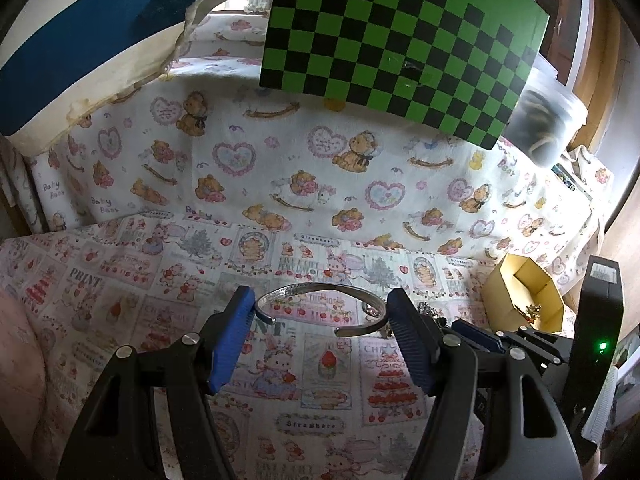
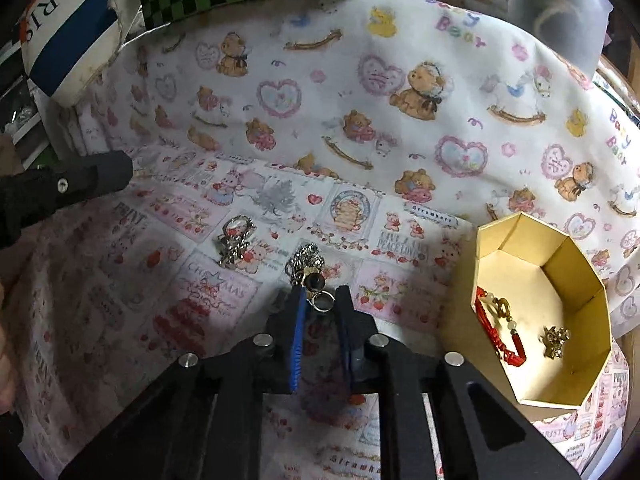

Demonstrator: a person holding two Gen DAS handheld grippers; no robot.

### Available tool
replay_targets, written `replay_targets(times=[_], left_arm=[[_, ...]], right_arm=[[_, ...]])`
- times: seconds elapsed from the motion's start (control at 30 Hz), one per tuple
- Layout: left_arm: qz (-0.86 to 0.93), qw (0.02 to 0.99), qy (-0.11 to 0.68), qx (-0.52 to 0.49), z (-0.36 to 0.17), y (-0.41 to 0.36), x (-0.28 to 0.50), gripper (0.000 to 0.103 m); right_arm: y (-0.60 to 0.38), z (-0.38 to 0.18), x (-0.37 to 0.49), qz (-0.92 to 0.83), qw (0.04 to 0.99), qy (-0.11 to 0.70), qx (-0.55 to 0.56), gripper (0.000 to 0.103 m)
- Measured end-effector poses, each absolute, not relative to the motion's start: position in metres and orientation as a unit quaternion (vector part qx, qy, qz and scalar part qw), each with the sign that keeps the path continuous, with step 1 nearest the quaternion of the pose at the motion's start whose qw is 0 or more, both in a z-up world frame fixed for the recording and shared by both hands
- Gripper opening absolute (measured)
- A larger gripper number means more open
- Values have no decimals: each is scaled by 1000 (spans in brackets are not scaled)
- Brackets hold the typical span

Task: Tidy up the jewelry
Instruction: 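Grasp the silver bangle with the left tool while the right grasps a black-bead charm, then carry the bangle and charm over the gold box and open both tools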

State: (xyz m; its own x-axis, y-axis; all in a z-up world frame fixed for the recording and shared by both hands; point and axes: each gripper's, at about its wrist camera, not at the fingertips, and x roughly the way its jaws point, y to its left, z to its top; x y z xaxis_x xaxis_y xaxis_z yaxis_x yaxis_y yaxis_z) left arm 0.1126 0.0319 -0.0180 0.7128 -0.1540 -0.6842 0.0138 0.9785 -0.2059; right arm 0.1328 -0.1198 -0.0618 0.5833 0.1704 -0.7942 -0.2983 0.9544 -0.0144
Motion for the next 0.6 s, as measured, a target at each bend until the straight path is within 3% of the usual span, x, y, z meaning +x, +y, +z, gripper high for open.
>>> replay_targets(times=[0.1, 0.13, 0.6], left_arm=[[-45, 921, 377, -90, -18, 31, 113, 67], [-45, 921, 377, -89, -19, 32, 114, 67], [-60, 923, 372, -83, -12, 24, 107, 67]], right_arm=[[-122, -62, 133, 132, 888, 435, -67, 11], [-125, -59, 130, 135, 889, 433, -63, 3], [-165, -10, 107, 164, 902, 400, 19, 3]])
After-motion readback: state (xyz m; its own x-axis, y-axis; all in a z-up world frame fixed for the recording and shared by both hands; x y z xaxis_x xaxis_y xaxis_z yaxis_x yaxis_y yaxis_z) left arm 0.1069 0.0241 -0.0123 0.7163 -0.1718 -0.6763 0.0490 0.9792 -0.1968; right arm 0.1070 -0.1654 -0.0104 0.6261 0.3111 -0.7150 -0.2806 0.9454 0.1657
